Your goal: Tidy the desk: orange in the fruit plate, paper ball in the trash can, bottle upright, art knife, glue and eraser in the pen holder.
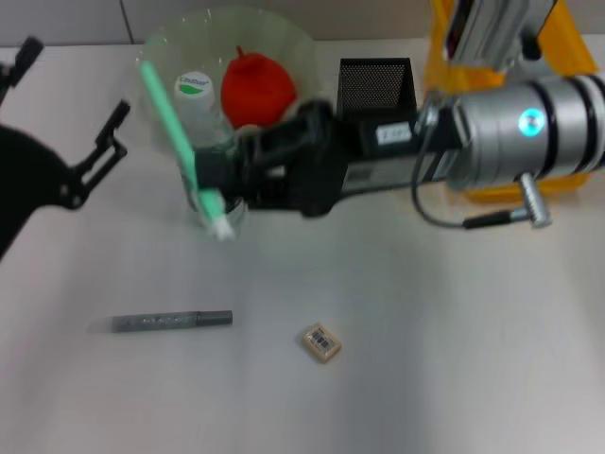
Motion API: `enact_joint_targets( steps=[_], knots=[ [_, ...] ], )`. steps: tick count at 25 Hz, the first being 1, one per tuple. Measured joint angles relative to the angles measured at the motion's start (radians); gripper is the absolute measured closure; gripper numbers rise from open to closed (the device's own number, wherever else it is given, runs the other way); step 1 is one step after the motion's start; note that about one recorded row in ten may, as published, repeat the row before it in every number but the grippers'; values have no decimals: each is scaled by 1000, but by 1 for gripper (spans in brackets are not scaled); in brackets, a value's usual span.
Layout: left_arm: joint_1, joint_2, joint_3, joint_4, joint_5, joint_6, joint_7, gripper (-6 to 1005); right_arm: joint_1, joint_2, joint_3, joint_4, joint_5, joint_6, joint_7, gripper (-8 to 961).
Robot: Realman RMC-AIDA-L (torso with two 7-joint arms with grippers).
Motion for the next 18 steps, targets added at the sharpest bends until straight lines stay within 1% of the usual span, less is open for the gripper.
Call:
enact_joint_targets(
  steps=[2, 3, 4, 5, 6, 8, 14, 18],
  knots=[
    [0, 0, 0, 0, 0, 0, 0, 201, 2, 2, -38, 17, 0, 7, -26, 788],
    [15, 1, 10, -20, 1, 1, 31, 201, 4, 3, -52, 26, 0, 9, -34, 788],
    [15, 1, 10, -20, 1, 1, 31, 201, 6, 4, -69, 37, 0, 15, -44, 788],
    [57, 0, 47, -70, 2, 4, 126, 201, 9, 6, -91, 50, -1, 23, -53, 788],
    [76, -1, 69, -104, 3, 10, 186, 201, 10, 7, -106, 62, -1, 30, -59, 789],
    [93, -1, 90, -144, 3, 18, 254, 201, 11, 7, -132, 86, -1, 42, -71, 789],
    [133, -2, 115, -220, 29, 33, 397, 201, 13, 10, -185, 122, 0, 49, -90, 789],
    [147, -3, 129, -237, 40, 33, 449, 201, 24, 11, -211, 123, 4, 47, -91, 789]
  ],
)
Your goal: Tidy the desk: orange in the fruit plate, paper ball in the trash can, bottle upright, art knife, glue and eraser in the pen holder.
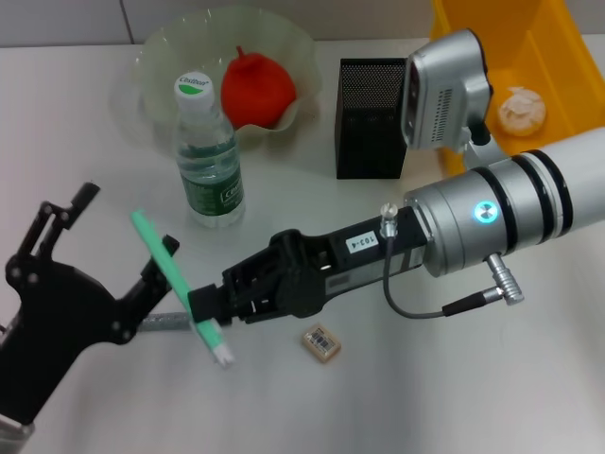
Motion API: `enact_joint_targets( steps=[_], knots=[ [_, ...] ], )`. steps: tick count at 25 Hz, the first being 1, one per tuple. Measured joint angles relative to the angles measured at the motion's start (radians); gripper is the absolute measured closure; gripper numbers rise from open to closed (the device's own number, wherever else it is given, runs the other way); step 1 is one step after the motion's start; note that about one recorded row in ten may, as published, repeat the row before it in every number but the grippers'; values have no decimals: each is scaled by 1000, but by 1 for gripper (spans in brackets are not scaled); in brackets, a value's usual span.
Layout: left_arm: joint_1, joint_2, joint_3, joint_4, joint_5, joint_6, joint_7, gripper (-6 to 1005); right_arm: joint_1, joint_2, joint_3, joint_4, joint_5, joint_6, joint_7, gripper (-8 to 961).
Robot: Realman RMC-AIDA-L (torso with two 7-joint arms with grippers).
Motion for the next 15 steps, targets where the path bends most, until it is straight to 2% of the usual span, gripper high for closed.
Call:
enact_joint_targets(
  steps=[15],
  knots=[
    [-3, -1, 47, -17, 2, 1, 179, 202, 46, 1, 3, 73, 5, -9, 62, 788]
  ],
)
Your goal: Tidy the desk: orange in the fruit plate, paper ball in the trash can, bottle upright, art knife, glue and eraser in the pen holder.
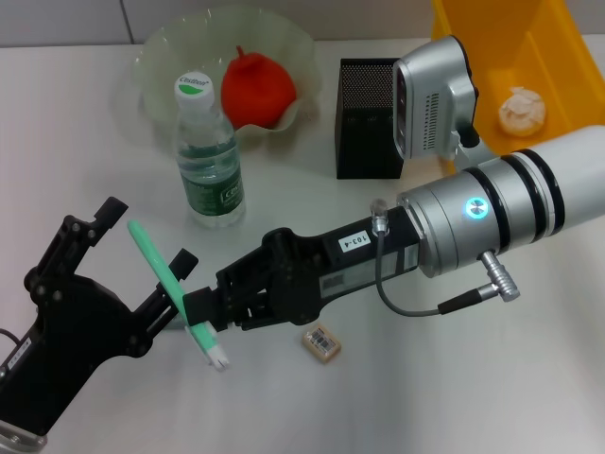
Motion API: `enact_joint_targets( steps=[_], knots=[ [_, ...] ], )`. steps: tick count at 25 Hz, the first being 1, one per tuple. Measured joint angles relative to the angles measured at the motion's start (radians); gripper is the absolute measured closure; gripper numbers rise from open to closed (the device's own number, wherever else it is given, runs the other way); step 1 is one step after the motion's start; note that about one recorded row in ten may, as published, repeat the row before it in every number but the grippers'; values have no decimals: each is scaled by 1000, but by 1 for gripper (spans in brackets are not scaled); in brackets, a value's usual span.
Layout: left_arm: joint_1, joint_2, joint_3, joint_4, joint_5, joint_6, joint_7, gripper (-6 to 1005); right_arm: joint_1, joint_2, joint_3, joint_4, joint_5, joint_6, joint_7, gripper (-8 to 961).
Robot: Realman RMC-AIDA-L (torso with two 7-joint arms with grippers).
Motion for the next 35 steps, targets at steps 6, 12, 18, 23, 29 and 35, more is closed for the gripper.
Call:
enact_joint_targets(
  steps=[6, 12, 18, 23, 29, 35],
  knots=[
    [-1, 0, 2, -2, 0, 0, 46, 202, 5, 0, 5, 4, 4, 2, 17, 788],
    [0, 0, -1, -12, 0, 0, 97, 202, 3, 0, 6, 6, 11, 2, 34, 788],
    [8, 0, 0, -13, 0, -2, 147, 202, -2, 0, 6, 23, 14, 1, 41, 788],
    [17, 0, 1, -13, 0, -6, 189, 202, -7, 2, 6, 29, 16, -1, 41, 788],
    [23, 0, 13, -13, 0, -18, 223, 233, -10, 4, 4, 31, 16, -2, 42, 789],
    [26, 0, 19, -13, 0, -21, 253, 377, -13, 5, 0, 41, 16, -1, 42, 777]
  ],
)
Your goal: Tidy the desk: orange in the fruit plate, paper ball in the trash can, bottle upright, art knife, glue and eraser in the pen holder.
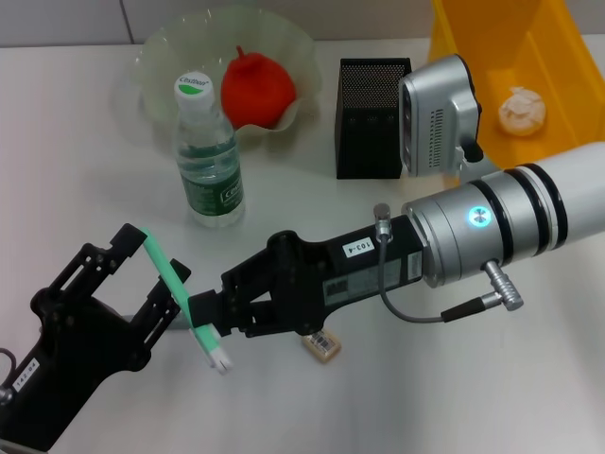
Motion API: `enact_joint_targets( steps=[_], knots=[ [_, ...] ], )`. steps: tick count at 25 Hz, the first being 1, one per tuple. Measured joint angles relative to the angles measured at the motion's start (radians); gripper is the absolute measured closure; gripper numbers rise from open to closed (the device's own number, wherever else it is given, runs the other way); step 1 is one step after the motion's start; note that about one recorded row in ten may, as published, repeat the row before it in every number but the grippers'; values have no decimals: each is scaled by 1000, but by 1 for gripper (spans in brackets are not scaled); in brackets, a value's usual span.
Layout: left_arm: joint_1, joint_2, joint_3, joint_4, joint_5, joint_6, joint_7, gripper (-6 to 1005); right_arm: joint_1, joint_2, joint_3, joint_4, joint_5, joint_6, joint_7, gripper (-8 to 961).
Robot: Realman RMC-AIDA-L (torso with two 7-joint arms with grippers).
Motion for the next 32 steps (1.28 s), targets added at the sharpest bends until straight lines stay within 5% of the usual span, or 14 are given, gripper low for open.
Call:
enact_joint_targets(
  steps=[17, 22, 32],
  knots=[
    [-1, 0, 4, -2, 0, 0, 31, 415, 0, 0, -9, 24, 24, 5, -6, 744],
    [-2, 0, 5, -2, 0, 2, 38, 569, 6, 0, -20, 25, 24, 6, -4, 735],
    [-9, 0, 3, -16, 20, -2, 84, 568, 6, 0, -22, 28, 24, 8, -2, 715]
  ],
)
